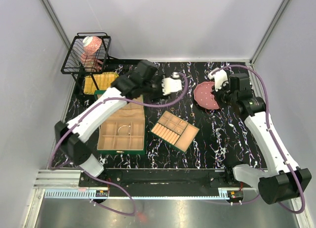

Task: Organize the mixed jewelry

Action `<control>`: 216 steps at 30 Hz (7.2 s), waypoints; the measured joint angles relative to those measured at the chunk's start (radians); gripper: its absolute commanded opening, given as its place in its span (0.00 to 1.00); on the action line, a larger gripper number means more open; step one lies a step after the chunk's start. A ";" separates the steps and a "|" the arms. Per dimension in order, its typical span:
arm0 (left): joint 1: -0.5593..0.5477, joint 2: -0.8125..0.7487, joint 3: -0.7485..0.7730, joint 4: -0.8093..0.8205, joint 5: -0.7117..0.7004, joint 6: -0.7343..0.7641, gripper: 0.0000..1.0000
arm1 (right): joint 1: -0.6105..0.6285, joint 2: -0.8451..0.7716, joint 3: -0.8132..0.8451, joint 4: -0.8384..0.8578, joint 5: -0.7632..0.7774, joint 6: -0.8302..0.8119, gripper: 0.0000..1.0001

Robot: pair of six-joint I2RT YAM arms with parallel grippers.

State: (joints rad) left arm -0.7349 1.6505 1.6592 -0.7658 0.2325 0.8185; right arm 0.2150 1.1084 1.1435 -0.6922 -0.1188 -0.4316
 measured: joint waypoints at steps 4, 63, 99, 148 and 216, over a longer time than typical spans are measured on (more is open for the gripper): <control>0.109 -0.138 -0.073 0.001 0.108 -0.156 0.60 | 0.004 0.048 0.035 0.000 -0.011 -0.064 0.00; 1.182 -0.362 -0.311 -0.242 0.688 -0.527 0.69 | 0.935 0.594 -0.177 0.601 0.468 -0.813 0.00; 1.184 -0.358 -0.311 -0.242 0.681 -0.527 0.69 | 0.896 0.630 -0.137 0.493 0.311 -0.954 0.00; 1.186 -0.331 -0.314 -0.220 0.684 -0.528 0.69 | 0.883 0.626 -0.178 0.537 0.307 -1.001 0.00; 1.200 -0.320 -0.344 -0.212 0.727 -0.528 0.69 | 0.866 0.643 -0.185 0.520 0.272 -0.974 0.25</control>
State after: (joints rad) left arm 0.4648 1.3308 1.3151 -0.9775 0.9600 0.2905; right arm 1.0809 1.7512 0.9581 -0.1719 0.1528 -1.4059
